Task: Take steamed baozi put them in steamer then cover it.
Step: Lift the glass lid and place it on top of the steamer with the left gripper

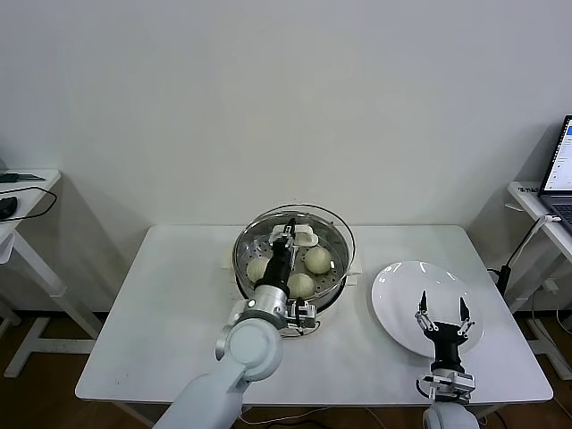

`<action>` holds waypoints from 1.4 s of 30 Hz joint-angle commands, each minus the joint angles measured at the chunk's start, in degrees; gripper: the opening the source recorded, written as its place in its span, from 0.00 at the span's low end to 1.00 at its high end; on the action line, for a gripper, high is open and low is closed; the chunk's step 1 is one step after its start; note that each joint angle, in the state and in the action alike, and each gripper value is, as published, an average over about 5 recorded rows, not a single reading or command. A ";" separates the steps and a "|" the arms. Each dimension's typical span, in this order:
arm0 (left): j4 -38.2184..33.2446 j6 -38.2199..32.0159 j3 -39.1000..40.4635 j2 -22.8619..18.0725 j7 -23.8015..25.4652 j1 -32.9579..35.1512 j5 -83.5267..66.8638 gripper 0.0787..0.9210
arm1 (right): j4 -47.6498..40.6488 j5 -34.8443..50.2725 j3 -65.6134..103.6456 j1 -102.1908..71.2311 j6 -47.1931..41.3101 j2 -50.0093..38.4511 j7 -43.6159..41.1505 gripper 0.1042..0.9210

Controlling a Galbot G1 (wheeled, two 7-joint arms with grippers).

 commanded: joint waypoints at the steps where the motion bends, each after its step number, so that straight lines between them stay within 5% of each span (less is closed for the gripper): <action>1: 3.24 0.56 1.20 -1.19 1.83 -1.59 4.05 0.13 | -0.77 -0.09 0.00 0.07 0.07 0.05 -0.05 0.88; 42: 6.81 -0.87 -0.66 -2.34 1.61 -1.34 4.40 0.13 | -1.70 -0.70 -0.30 0.96 0.28 0.15 -0.02 0.88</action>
